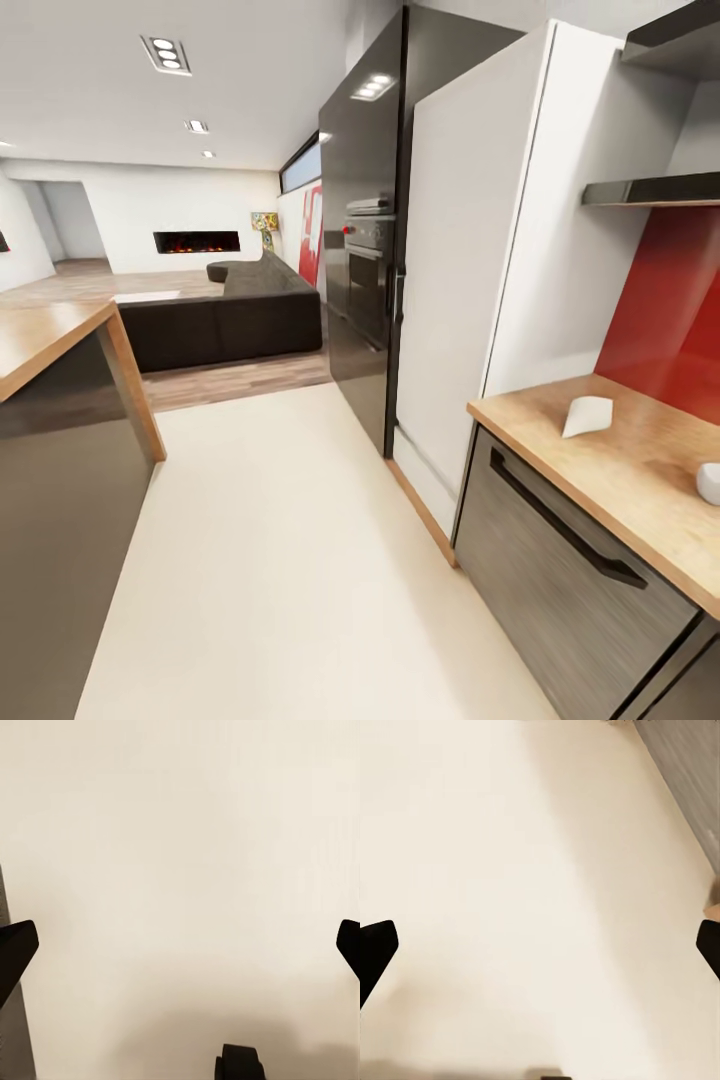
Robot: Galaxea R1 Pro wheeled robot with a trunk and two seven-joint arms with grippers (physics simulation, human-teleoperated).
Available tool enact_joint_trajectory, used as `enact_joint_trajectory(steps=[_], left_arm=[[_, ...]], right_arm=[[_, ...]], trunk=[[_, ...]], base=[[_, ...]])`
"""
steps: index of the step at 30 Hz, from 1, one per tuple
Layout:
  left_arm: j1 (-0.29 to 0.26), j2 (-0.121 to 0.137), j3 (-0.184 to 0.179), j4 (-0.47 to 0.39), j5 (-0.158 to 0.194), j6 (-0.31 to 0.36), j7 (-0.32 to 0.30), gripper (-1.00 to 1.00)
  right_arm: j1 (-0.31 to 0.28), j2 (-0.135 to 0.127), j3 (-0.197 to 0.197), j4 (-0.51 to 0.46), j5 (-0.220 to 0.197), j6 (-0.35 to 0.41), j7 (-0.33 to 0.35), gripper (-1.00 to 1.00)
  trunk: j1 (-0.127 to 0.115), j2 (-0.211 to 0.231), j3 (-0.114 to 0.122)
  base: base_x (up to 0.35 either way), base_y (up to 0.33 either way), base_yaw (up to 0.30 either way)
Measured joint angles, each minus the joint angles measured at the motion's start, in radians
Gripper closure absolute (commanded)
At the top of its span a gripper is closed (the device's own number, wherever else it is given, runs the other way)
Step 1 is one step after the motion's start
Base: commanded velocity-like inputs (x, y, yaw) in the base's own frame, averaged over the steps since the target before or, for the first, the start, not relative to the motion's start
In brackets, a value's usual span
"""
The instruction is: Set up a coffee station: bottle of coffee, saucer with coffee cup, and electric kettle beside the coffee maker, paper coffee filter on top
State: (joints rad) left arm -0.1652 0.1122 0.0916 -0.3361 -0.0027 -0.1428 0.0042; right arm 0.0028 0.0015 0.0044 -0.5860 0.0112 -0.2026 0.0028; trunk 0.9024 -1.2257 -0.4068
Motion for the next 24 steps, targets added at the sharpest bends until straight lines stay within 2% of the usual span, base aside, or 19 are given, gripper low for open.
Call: enact_joint_trajectory(steps=[24], left_arm=[[0.0, 0.0, 0.0, 0.0, 0.0, -0.001, 0.0, -1.0]], right_arm=[[0.0, 0.0, 0.0, 0.0, 0.0, 0.0, 0.0, -1.0]], trunk=[[-0.092, 0.168, 0.075]], base=[[0.0, 0.0, 0.0]])
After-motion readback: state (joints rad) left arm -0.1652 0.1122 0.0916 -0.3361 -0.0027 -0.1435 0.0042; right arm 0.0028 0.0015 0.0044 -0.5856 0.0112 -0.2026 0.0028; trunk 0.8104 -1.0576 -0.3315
